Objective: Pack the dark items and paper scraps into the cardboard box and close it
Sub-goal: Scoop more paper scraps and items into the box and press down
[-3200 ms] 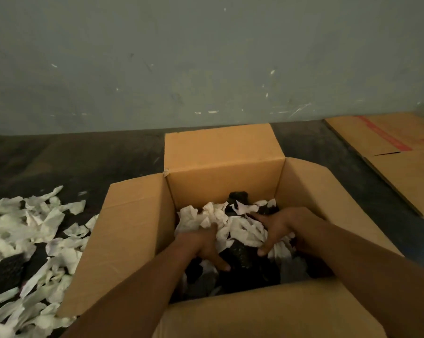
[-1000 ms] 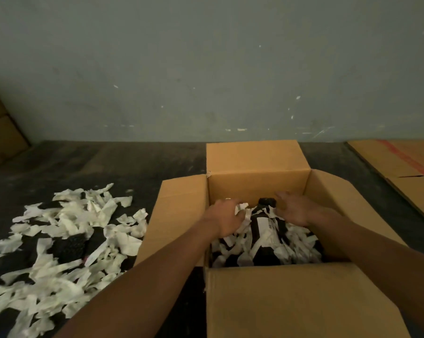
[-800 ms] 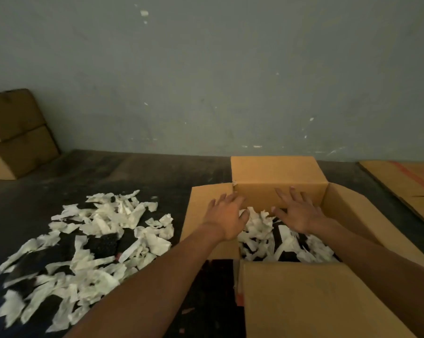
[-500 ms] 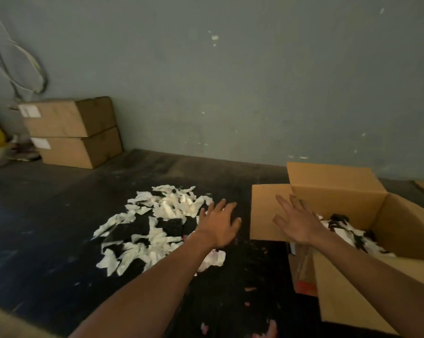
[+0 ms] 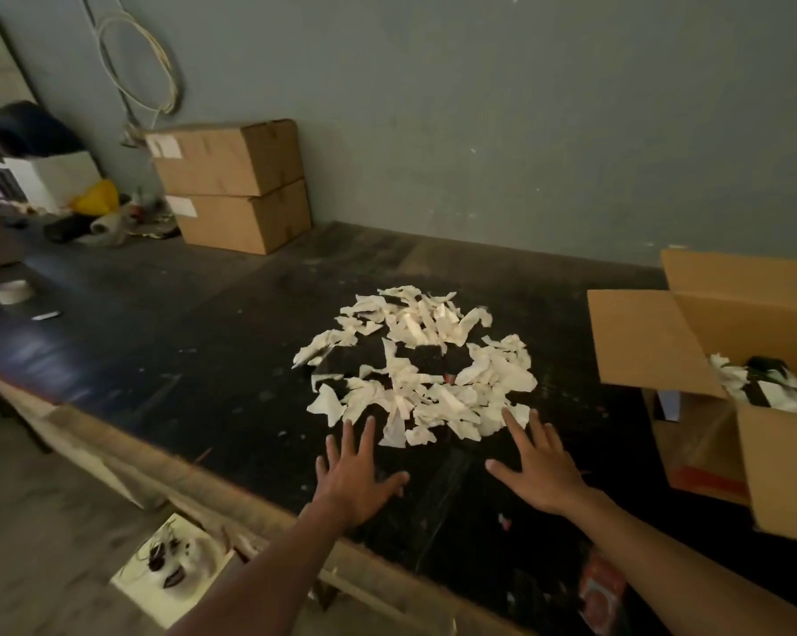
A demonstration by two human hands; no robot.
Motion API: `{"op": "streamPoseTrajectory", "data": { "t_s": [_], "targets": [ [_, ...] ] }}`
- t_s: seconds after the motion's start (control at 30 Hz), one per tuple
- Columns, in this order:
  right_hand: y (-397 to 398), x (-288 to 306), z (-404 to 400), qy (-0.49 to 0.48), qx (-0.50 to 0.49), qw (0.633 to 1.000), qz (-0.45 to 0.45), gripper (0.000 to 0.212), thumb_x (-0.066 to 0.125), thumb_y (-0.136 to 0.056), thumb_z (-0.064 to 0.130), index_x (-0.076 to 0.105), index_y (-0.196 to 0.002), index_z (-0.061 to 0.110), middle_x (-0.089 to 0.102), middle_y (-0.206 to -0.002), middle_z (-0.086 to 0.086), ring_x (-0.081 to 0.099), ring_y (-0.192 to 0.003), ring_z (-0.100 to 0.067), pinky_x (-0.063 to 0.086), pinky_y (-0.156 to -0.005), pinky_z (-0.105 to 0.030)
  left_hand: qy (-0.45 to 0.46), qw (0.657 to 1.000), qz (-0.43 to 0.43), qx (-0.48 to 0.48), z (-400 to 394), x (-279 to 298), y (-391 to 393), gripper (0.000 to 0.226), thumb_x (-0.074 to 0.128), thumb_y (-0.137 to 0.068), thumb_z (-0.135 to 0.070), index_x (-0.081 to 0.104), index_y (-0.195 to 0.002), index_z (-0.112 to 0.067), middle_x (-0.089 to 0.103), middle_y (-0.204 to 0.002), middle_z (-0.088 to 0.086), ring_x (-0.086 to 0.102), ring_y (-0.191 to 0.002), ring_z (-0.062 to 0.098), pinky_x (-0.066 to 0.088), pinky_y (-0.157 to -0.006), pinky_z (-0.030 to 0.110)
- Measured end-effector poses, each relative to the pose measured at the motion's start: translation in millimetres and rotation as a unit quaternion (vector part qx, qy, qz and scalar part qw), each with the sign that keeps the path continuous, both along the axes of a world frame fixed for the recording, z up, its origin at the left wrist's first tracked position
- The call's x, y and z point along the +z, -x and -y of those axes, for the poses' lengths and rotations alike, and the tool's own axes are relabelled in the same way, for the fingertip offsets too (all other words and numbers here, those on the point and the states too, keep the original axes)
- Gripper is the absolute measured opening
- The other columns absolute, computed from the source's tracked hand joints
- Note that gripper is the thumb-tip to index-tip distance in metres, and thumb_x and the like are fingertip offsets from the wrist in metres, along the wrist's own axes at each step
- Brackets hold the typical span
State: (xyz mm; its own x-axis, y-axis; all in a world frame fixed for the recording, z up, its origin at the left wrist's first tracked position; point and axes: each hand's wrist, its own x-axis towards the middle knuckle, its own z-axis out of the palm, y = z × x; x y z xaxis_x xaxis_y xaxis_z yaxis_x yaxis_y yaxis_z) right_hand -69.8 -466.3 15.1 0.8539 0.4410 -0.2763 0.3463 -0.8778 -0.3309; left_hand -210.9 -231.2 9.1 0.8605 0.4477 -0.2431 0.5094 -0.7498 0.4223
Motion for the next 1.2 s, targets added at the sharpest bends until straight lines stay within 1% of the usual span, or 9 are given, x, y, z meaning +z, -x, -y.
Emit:
{"op": "streamPoseTrajectory", "data": {
  "t_s": [0.27,0.37,0.5,0.67,0.87,0.97,1.03,1.1,1.2],
  "targets": [
    [-18.7,-70.2,-9.4,0.026,-0.063,0.997,-0.042,0.111,0.046,-0.067,0.086,-0.041,-0.127,0.052,-0.038,-0.152,-0.008,-0.023,-0.143,-0.037,0.006,-0.114,-0.063,0.028,0.997,-0.061,0.041,-34.9,-62.8,-4.4,0.132,0.059,-0.060,-0.085,-0.033,-0.143,-0.039,-0.038,-0.153,0.009,-0.024,-0.142,0.044,-0.001,-0.116,0.062],
    [-47.5,-80.6,-28.0,0.027,-0.070,0.997,-0.030,0.118,0.045,-0.061,0.091,-0.044,-0.128,0.049,-0.041,-0.150,-0.009,-0.025,-0.142,-0.037,0.002,-0.114,-0.064,0.016,0.998,-0.055,0.028,-53.1,-78.9,-27.1,0.138,0.051,-0.048,-0.095,-0.037,-0.139,-0.041,-0.045,-0.149,0.006,-0.028,-0.139,0.044,-0.006,-0.116,0.061],
    [-81.4,-94.6,-60.7,0.013,-0.056,0.998,0.011,0.121,0.040,-0.058,0.094,-0.042,-0.133,0.044,-0.046,-0.147,-0.009,-0.031,-0.140,-0.035,-0.005,-0.113,-0.064,-0.026,0.999,-0.032,-0.018,-79.4,-92.8,-67.6,0.135,0.046,-0.050,-0.097,-0.039,-0.138,-0.042,-0.051,-0.145,0.005,-0.036,-0.137,0.041,-0.011,-0.115,0.060],
    [-120.8,-106.5,-99.1,0.018,0.016,0.998,0.056,0.116,0.034,-0.060,0.094,-0.032,-0.140,0.043,-0.043,-0.149,-0.009,-0.034,-0.139,-0.034,-0.008,-0.112,-0.062,-0.085,0.995,-0.020,-0.056,-105.7,-101.2,-125.6,0.127,0.031,-0.055,-0.102,-0.036,-0.142,-0.038,-0.046,-0.149,0.005,-0.036,-0.138,0.038,-0.013,-0.116,0.057],
    [-154.5,-105.5,-153.6,-0.041,0.092,0.994,0.049,0.114,0.059,-0.072,0.072,-0.029,-0.139,0.048,-0.038,-0.152,-0.005,-0.030,-0.142,-0.029,-0.004,-0.115,-0.060,-0.067,0.994,0.015,-0.084,-127.2,-99.9,-178.9,0.113,0.038,-0.070,-0.091,-0.027,-0.147,-0.039,-0.028,-0.159,0.004,-0.023,-0.145,0.033,-0.007,-0.118,0.053],
    [-161.1,-93.3,-174.2,-0.127,0.120,0.983,0.056,0.105,0.063,-0.076,0.059,-0.014,-0.146,0.048,-0.022,-0.159,0.006,-0.017,-0.146,-0.023,-0.003,-0.116,-0.053,-0.067,0.989,0.055,-0.117,-148.7,-84.1,-188.8,0.096,0.047,-0.080,-0.070,-0.009,-0.152,-0.038,0.006,-0.159,0.005,0.010,-0.145,0.030,0.019,-0.117,0.051],
    [-164.2,-81.1,-178.3,-0.187,0.129,0.971,0.074,0.093,0.062,-0.074,0.042,0.007,-0.149,0.045,0.004,-0.160,0.010,0.006,-0.144,-0.022,0.014,-0.117,-0.054,-0.100,0.976,0.112,-0.155,-167.9,-71.9,-189.4,0.080,0.045,-0.081,-0.060,0.013,-0.150,-0.036,0.030,-0.145,0.005,0.030,-0.130,0.025,0.032,-0.106,0.049],
    [-171.1,-71.6,-179.3,-0.252,0.092,0.956,0.116,0.082,0.059,-0.070,0.035,0.026,-0.145,0.042,0.029,-0.147,0.010,0.025,-0.132,-0.016,0.028,-0.107,-0.050,-0.116,0.964,0.167,-0.171,-190.9,-62.3,-193.6,0.070,0.043,-0.081,-0.058,0.029,-0.145,-0.034,0.037,-0.135,0.006,0.034,-0.123,0.023,0.035,-0.100,0.050],
    [-192.9,-64.7,-181.8,-0.309,-0.051,0.932,0.181,0.061,0.052,-0.080,0.040,0.039,-0.140,0.037,0.042,-0.137,0.004,0.033,-0.126,-0.018,0.030,-0.102,-0.042,-0.140,0.967,0.186,-0.100,-233.7,-57.0,-219.4,0.070,0.034,-0.084,-0.065,0.031,-0.146,-0.032,0.031,-0.142,0.008,0.029,-0.130,0.029,0.030,-0.105,0.053]
  ]
}}
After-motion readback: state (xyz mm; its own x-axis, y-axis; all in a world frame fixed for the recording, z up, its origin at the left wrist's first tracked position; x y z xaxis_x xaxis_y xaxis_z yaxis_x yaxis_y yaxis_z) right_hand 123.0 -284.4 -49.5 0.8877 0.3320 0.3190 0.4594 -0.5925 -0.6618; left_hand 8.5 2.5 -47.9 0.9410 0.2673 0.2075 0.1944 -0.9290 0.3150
